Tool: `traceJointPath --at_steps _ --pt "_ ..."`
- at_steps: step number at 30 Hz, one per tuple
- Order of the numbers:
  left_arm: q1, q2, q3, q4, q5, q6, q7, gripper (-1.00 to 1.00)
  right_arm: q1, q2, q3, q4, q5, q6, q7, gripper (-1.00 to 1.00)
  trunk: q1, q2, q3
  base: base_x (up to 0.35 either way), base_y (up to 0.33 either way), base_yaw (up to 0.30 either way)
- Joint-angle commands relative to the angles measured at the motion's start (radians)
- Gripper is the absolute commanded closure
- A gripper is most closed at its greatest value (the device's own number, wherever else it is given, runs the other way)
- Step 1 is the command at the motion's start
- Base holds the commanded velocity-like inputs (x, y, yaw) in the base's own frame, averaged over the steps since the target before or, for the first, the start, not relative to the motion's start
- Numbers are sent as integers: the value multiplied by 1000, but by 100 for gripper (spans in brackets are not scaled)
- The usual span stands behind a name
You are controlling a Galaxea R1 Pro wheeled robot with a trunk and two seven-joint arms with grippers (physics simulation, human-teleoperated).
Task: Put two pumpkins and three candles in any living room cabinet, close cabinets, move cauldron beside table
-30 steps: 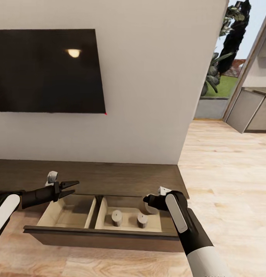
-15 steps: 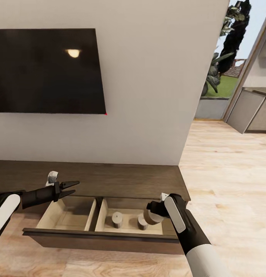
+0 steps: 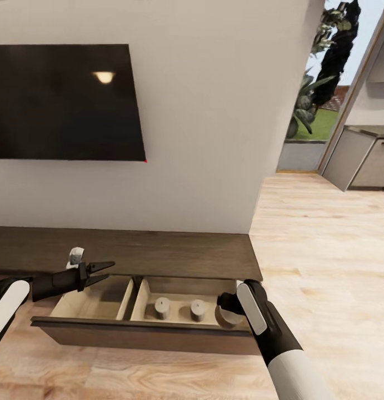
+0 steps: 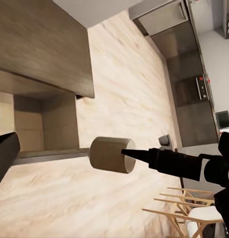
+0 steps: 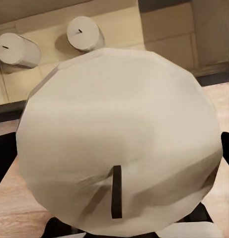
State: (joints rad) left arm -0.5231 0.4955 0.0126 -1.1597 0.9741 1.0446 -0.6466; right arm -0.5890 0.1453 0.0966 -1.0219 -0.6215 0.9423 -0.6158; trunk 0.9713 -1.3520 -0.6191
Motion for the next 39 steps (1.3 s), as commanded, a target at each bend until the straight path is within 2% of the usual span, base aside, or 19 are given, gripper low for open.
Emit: traceJointPath --at_steps 1,6,24,39 --pt "0 0 0 0 0 0 0 -100 0 0 0 0 -2 -3 -1 100 0 0 0 -171 -174 0" --pt "0 -2 -1 0 0 -3 3 -100 0 0 0 0 -1 -11 -1 100 0 0 0 -12 -55 0" --pt "0 -5 -3 0 -1 -5 8 -100 1 -1 0 0 0 -30 -1 100 0 0 0 202 -2 0" --pt "0 -7 -2 2 -1 -5 5 -100 1 -1 1 0 -1 -31 0 100 0 0 0 16 -9 0"
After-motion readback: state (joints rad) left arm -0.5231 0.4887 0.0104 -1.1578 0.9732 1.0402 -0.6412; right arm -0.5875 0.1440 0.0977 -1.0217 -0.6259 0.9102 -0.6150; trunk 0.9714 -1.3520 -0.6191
